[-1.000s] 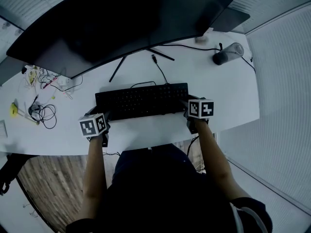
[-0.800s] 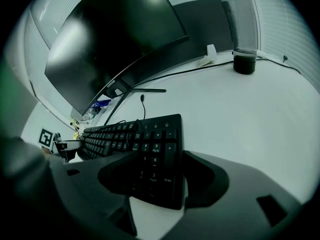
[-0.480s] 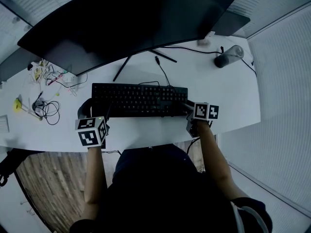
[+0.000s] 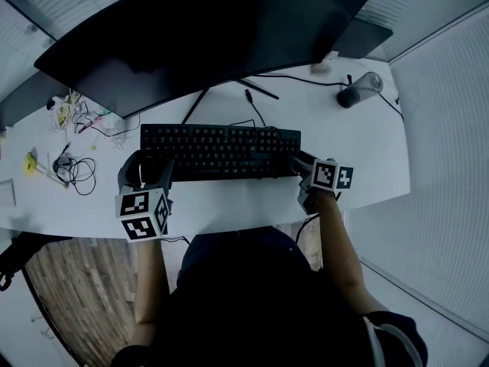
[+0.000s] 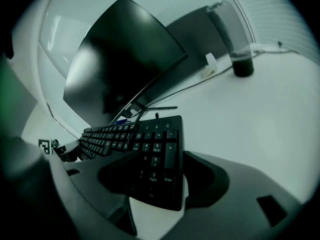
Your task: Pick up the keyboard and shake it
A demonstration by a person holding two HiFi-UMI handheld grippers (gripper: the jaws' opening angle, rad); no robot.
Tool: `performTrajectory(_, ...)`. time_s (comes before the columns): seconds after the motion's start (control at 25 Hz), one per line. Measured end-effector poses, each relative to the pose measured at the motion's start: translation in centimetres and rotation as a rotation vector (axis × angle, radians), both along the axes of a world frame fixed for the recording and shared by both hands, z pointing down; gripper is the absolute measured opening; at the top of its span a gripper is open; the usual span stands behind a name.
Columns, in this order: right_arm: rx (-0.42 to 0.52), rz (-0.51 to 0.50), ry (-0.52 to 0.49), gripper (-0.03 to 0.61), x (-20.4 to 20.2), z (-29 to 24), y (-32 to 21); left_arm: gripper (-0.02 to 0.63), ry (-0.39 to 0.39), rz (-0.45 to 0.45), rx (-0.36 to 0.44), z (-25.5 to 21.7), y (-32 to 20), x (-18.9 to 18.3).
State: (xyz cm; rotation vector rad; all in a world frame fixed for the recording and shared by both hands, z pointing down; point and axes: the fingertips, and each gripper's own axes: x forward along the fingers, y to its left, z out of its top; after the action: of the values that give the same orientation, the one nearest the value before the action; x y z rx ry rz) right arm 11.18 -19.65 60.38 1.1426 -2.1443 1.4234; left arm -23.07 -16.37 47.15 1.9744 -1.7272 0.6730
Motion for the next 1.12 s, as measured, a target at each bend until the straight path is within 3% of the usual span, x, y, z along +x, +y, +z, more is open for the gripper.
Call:
performTrajectory(0.32, 0.450, -0.094, 0.312, 0.285, 0.5, -11.9, -5.1, 0.347, 0.364, -0.140, 0.083, 2.8, 0.2, -1.0)
performTrajectory(0.6, 0.701, -0.175, 0.517, 0.285, -1.8, -18.3, -5.0, 0.347, 0.616, -0.183, 0.071, 6.7, 0.8, -1.2)
performTrajectory(0.92, 0.836, -0.232, 0.648, 0.285, -3.5, -21.7, -4.0, 0.347, 0.802, -0.205, 0.017, 10.5, 1.4, 0.5)
performTrajectory(1.12, 0.853, -0.237, 0.674, 0.285, -3.8, -22.4, -3.8, 0.347, 0.838, -0.208, 0.008, 10.8, 1.7, 0.9)
